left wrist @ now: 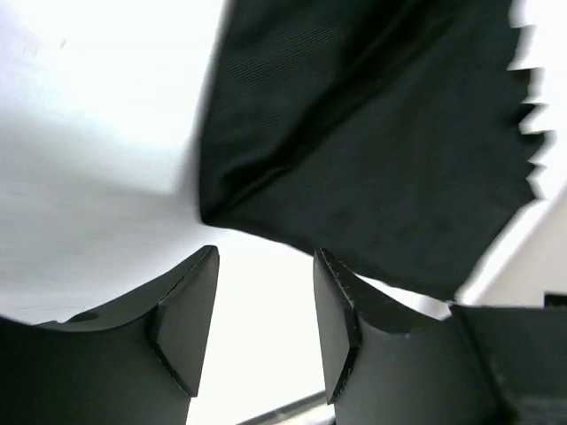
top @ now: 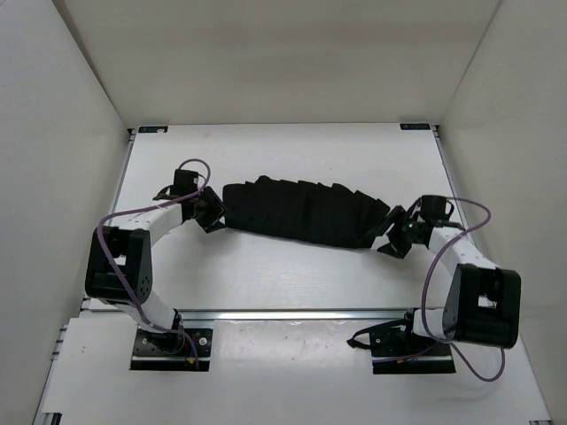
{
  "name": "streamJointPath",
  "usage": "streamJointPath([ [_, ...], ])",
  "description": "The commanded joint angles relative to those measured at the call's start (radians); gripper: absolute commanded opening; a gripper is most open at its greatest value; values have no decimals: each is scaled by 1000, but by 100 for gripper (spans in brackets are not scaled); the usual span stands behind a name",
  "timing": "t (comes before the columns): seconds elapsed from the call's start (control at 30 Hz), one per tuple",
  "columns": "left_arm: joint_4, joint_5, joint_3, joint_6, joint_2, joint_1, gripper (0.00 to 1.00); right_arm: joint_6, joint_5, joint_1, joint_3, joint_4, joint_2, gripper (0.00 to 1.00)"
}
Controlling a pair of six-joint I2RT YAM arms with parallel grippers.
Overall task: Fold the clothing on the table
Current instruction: Fold the skirt
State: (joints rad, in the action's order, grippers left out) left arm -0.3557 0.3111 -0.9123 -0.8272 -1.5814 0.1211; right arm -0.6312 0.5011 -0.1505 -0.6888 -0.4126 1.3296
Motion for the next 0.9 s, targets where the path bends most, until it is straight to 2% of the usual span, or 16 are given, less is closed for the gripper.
streamJointPath([
  [0.0,43,-104,9,16,-20,47,58,-140,-45,23,119,152,-66,58],
  [0.03,56,-140,9,5,-26,67,58,-163,-44,29,120,176,-60,66],
  [0.17,110,-262,1,-47,-68,120,62,-194,-67,58,106,238,28,66],
  [0.23,144,-277,9,-65,-84,127,56,-212,-66,68,98,284,69,61],
  [0.27,170,-286,12,-69,-97,129,29,-228,-49,65,101,313,97,43],
  [0.3,173,-294,15,-79,-109,130,3,-235,-23,54,109,368,127,35],
  [0.33,173,-288,15,-72,-115,129,0,-242,23,34,120,408,140,21],
  [0.37,172,-280,19,-70,-123,132,0,-239,51,19,129,473,151,4],
  [0.4,166,-258,35,-67,-121,146,0,-234,86,-15,121,469,163,0],
  [0.43,162,-248,59,-67,-92,159,0,-187,85,-52,98,437,171,0],
  [0.5,184,-260,119,-73,-37,195,0,-52,28,-109,-9,223,166,0],
  [0.53,198,-274,160,-99,3,225,0,-12,-14,-132,-29,177,164,0],
  [0.6,259,-291,216,-136,38,275,0,95,-56,-135,-165,56,166,0],
  [0.73,299,-299,215,-170,3,318,0,197,-156,41,-435,-93,190,0],
  [0.87,316,-299,191,-177,-26,325,0,157,-144,295,-610,-109,262,0],
])
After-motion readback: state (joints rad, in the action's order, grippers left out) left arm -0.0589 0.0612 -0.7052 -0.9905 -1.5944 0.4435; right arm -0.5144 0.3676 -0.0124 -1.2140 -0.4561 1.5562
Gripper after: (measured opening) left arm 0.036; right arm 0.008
